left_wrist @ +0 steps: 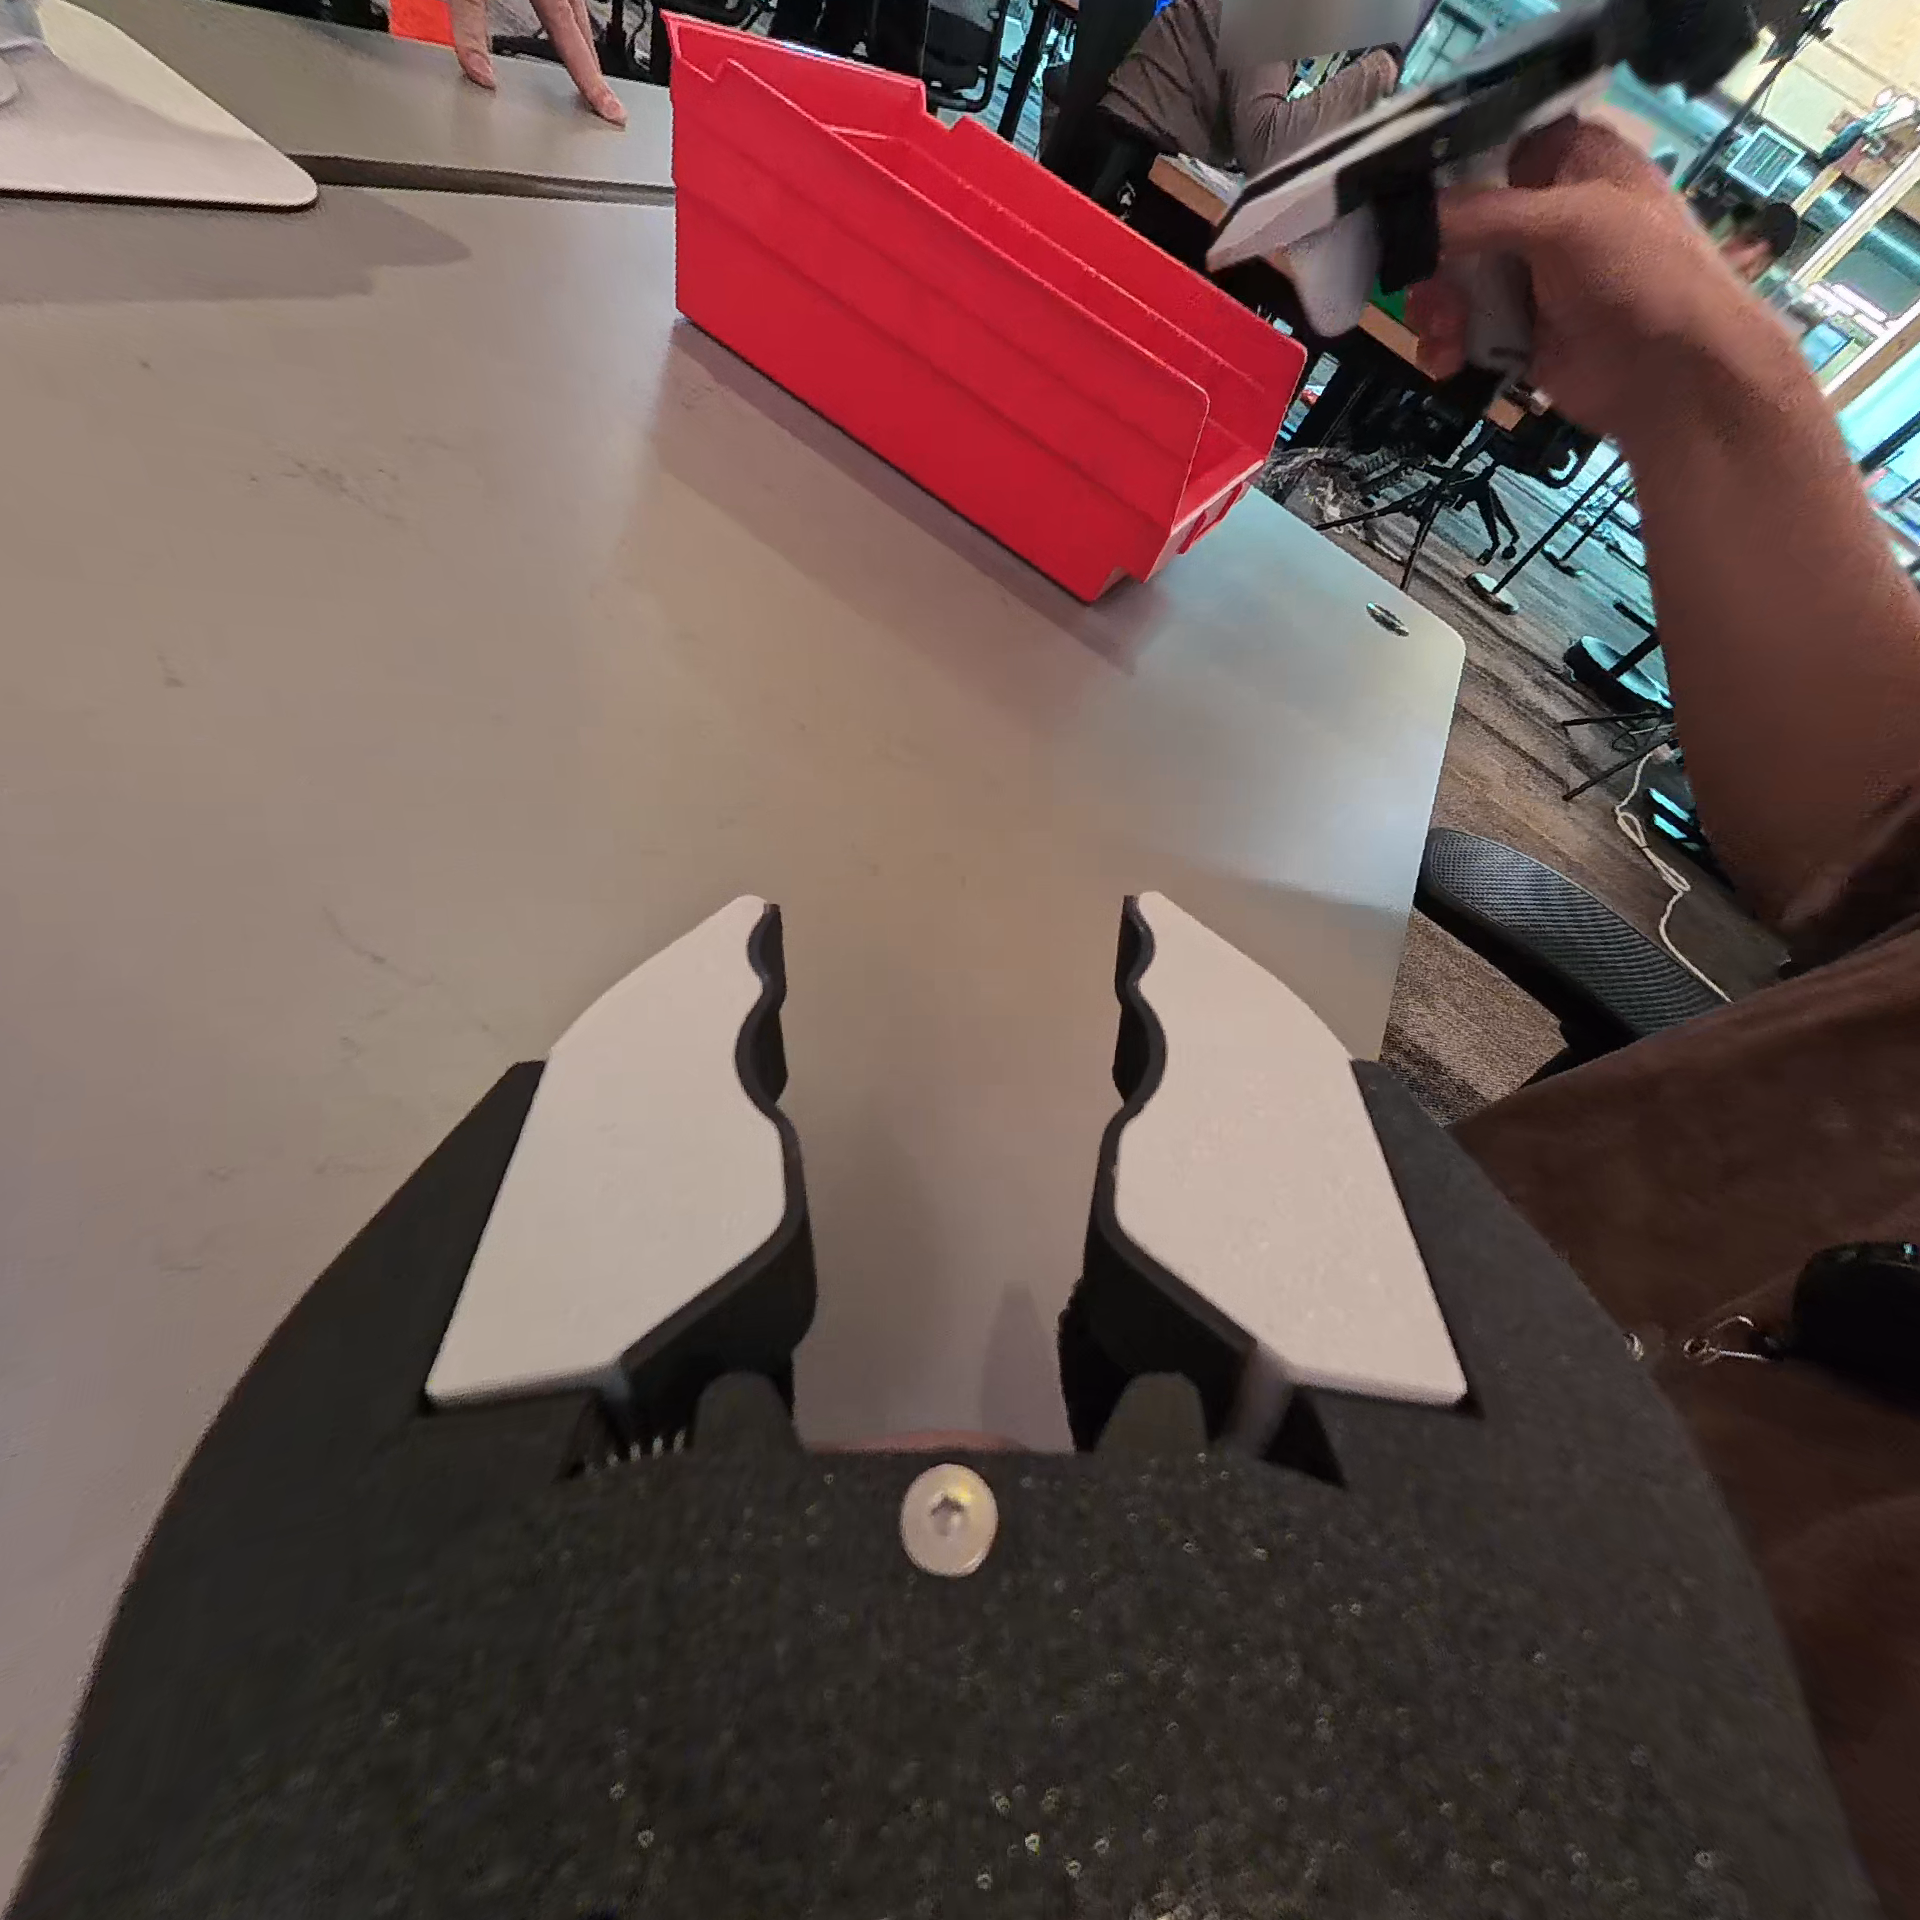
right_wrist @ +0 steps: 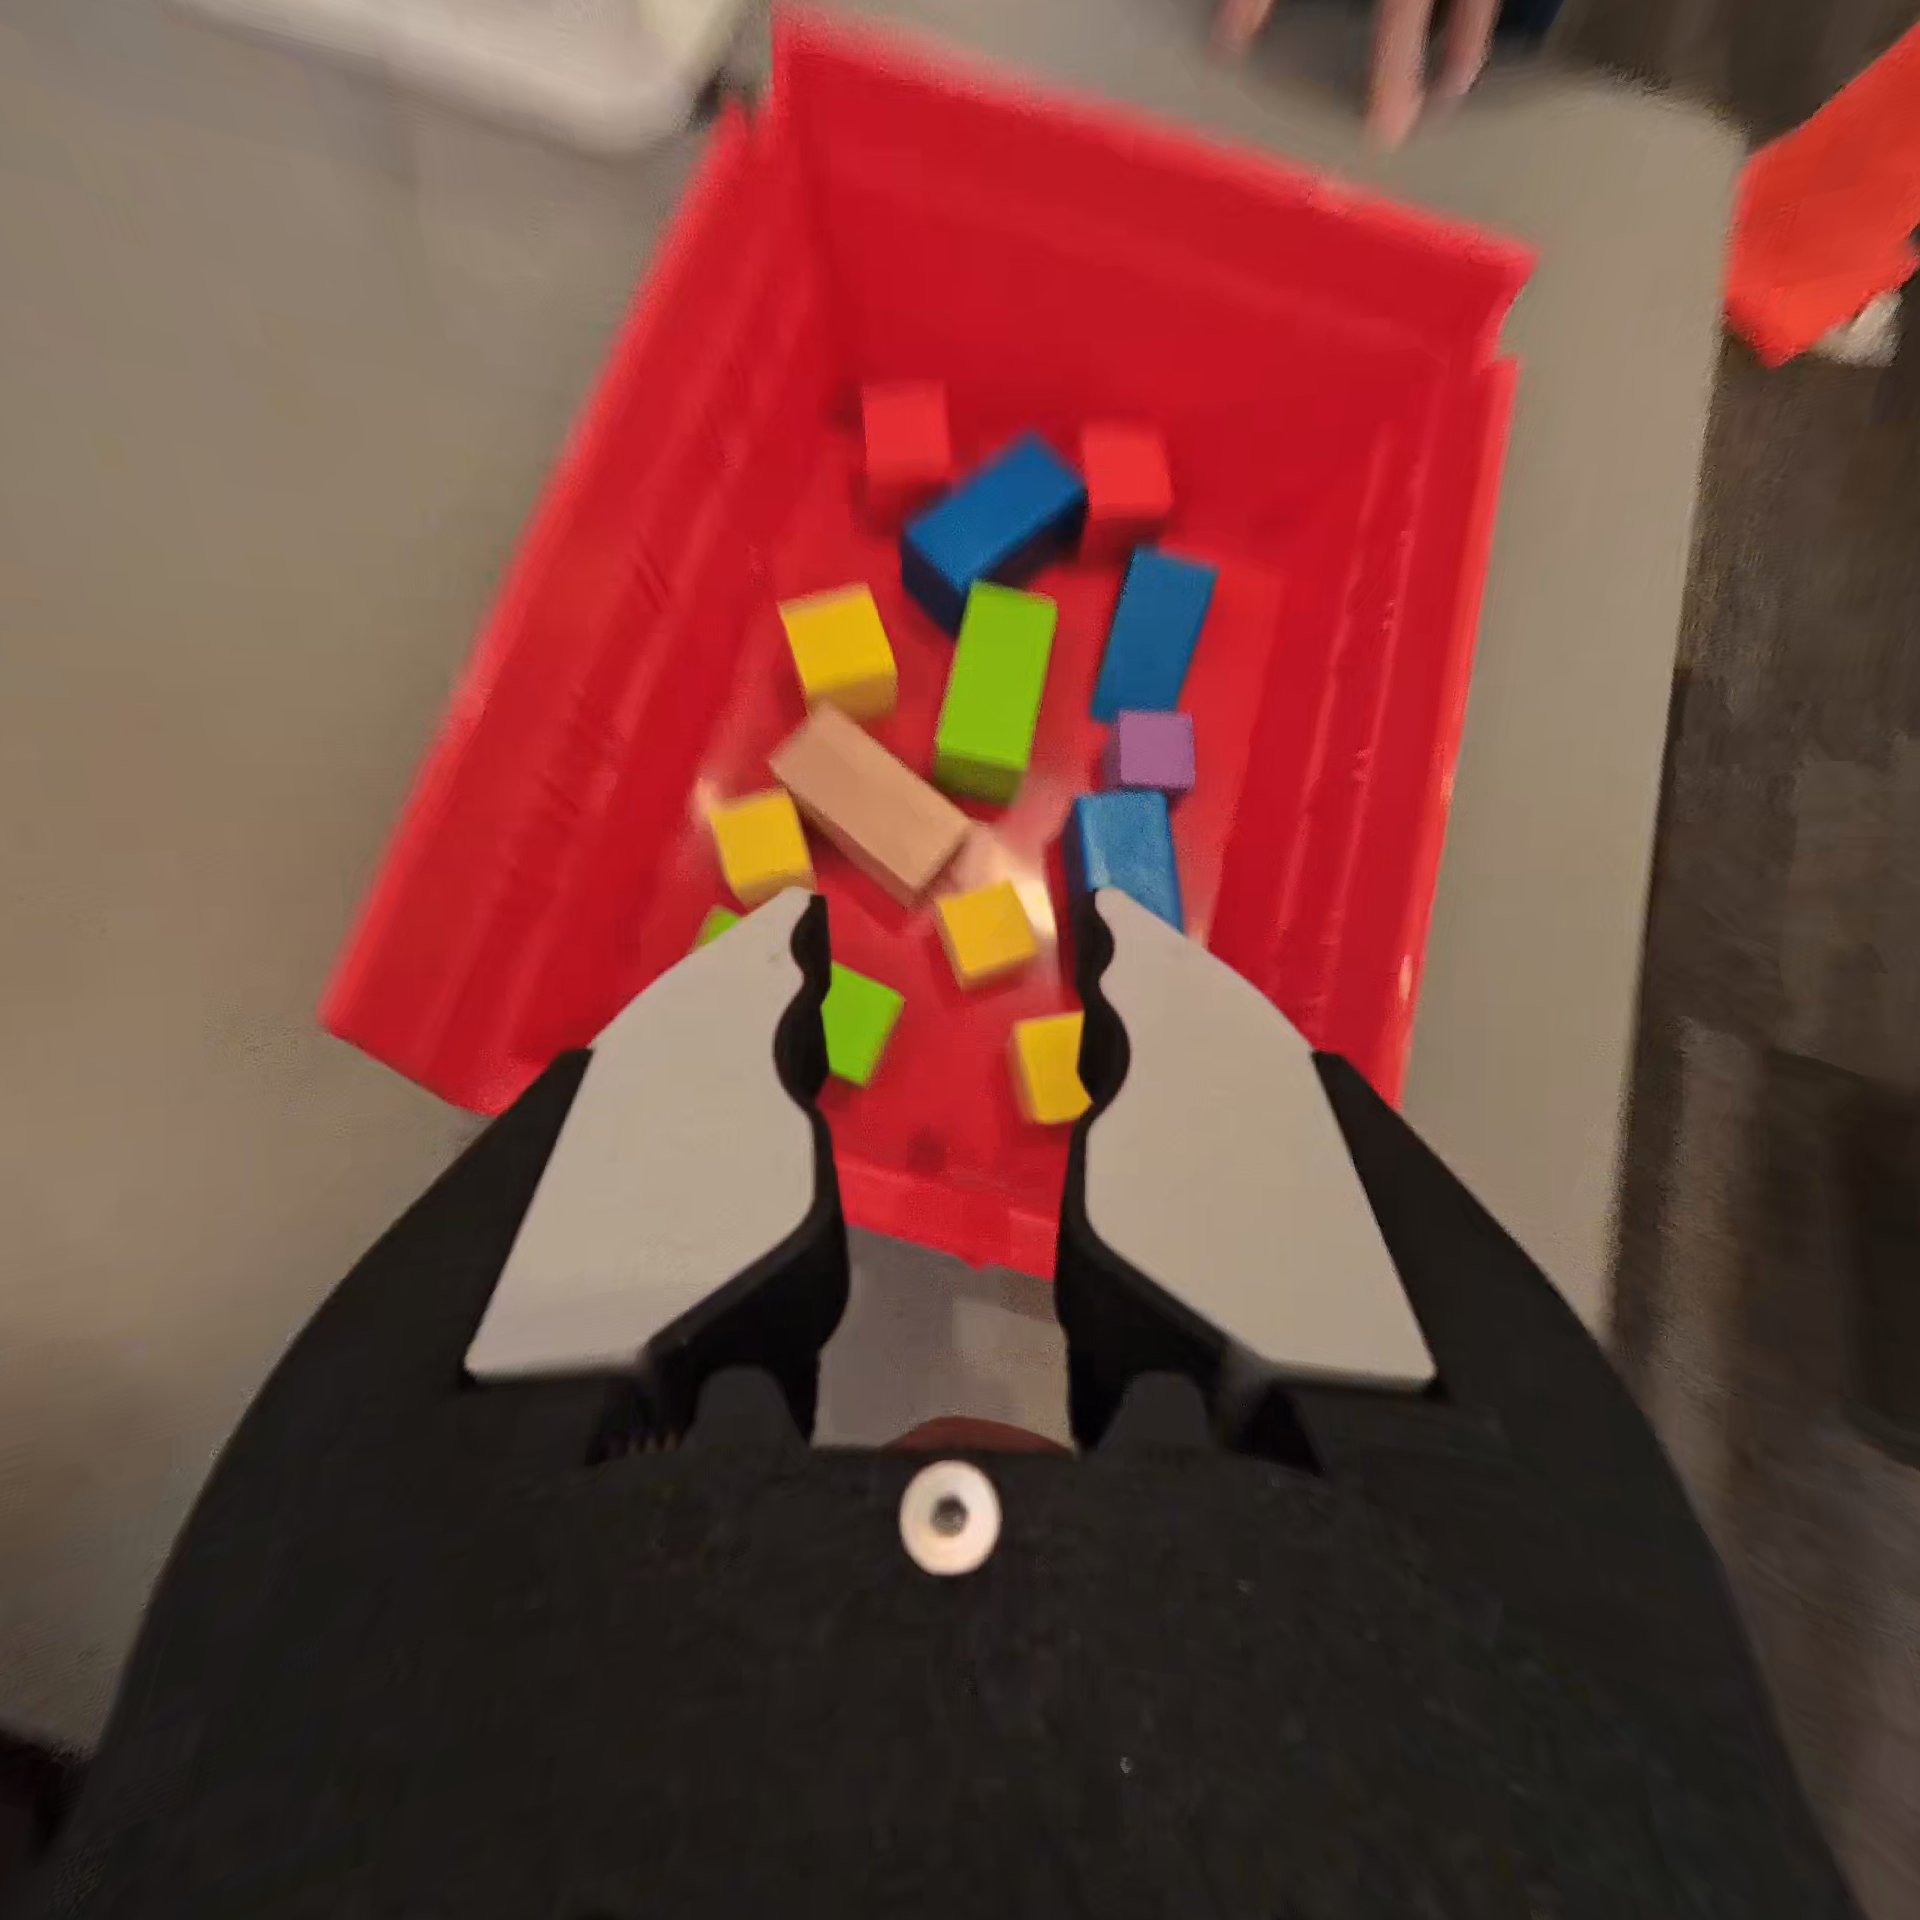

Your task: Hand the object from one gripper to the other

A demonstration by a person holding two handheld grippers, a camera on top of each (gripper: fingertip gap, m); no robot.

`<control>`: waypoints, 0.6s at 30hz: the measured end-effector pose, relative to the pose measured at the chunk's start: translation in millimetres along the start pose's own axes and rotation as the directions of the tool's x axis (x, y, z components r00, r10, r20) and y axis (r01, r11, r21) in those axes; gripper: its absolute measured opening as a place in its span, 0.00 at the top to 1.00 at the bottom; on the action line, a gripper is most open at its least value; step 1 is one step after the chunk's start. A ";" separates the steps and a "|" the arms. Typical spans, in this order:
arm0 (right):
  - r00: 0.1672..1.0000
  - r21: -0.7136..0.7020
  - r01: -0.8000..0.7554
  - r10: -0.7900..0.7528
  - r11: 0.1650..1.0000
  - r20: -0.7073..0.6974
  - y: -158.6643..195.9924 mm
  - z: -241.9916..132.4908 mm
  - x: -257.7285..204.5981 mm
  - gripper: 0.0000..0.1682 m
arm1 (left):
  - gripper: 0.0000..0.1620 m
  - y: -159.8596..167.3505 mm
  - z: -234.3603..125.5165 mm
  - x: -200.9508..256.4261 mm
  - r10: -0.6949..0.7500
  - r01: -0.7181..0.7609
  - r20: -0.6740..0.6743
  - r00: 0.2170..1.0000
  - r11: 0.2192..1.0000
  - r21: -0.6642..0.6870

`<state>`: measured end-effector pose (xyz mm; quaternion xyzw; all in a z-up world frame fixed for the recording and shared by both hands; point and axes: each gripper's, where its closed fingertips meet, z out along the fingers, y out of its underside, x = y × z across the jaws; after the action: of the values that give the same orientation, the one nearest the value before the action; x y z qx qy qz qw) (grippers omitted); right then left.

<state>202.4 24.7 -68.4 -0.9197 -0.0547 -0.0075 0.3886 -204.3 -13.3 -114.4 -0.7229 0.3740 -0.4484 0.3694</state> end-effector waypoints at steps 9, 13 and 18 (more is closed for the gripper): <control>0.940 0.580 -0.313 0.332 0.752 0.077 69.1 -24.9 -71.5 0.69 | 0.61 3.6 4.2 0.3 0.006 -0.005 0.002 1.000 1.000 -0.020; 0.969 0.646 -0.202 0.247 0.737 0.021 60.5 -43.3 -80.9 0.70 | 0.62 0.7 1.6 4.5 -0.048 0.048 -0.037 0.998 0.999 -0.021; 0.980 0.614 -0.150 0.197 0.775 -0.009 63.6 -36.7 -82.7 0.71 | 0.62 -23.5 -31.4 -5.0 -0.056 0.057 0.032 0.998 0.998 -0.034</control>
<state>128.1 -53.4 -92.8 -0.7450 0.0452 0.0129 0.6654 -230.0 -4.6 -85.7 -0.7466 0.3552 -0.4407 0.3497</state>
